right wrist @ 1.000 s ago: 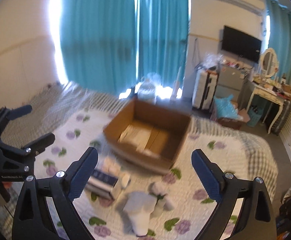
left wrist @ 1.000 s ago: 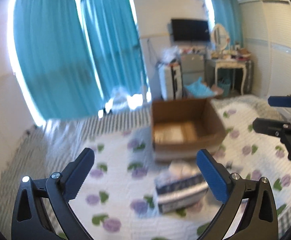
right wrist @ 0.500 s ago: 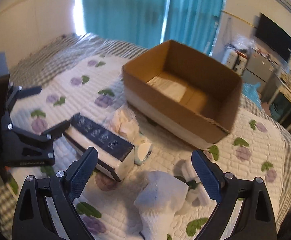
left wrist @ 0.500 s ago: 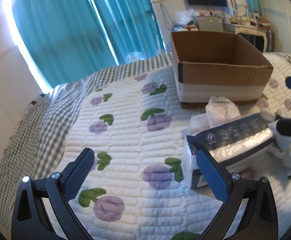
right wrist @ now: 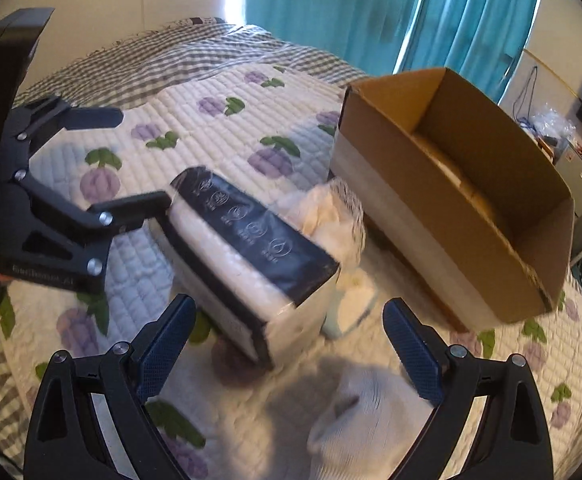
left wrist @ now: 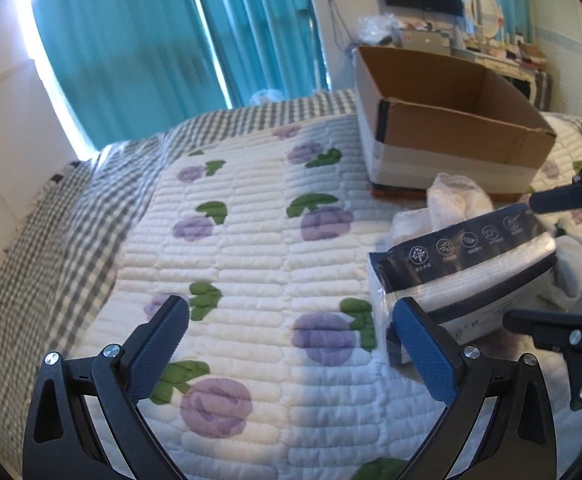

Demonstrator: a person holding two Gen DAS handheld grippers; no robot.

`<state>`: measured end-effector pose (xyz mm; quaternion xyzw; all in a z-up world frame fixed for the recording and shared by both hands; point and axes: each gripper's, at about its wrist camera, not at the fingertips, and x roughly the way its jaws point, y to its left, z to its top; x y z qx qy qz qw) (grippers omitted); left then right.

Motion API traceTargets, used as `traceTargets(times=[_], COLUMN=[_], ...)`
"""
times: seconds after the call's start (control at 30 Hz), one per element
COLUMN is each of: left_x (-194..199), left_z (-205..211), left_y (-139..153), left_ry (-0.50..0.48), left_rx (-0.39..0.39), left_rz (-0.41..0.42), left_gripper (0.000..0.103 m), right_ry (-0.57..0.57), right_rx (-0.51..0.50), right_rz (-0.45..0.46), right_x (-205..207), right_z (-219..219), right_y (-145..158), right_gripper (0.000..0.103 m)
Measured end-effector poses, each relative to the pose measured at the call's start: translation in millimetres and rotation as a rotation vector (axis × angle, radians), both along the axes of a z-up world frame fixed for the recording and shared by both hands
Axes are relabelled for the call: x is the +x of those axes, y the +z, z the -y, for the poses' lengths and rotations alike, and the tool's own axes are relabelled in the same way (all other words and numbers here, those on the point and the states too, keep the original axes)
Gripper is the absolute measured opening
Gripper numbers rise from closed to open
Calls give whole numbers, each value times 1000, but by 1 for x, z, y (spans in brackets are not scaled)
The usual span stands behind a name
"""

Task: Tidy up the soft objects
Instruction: 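Grasp the dark-banded white tissue pack with the right gripper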

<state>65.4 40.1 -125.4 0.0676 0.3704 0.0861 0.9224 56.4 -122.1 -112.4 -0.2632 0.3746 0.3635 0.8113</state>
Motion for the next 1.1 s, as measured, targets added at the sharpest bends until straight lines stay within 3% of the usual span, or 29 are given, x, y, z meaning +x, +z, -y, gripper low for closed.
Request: traceTargets(times=[0.13,0.27,0.4,0.63,0.73,0.83,1.1], left_x=[7,11,13,12,10,4,-18], left_z=[-12,-27,-31,-29,-29,-29,-17], left_y=[-3,-7,-11,-10,-8,2,50], left_ry=[44,98,110,97,101,89,41], left_rx=[-1,-29,-43,-41,-36,-66,-92], left_rz=[-9,-28,-39,-31,-19,-2,92], left_gripper=[103,103,103,103,103,103,103], right_ry=[14,33,24,-49,-81,-114,-172], right_rx=[18,51,31,24,57,117,207], right_rz=[-16,-60,-25,-62,-57,-25,78], right_x=[8,5,-3,9,6,-4,-42], right_z=[-10,-20,-31,-36,-31,-20,21], right_y=[0,-3,-8,-12,-7,4,50], right_gripper=[94,77,77,77,58,46,41])
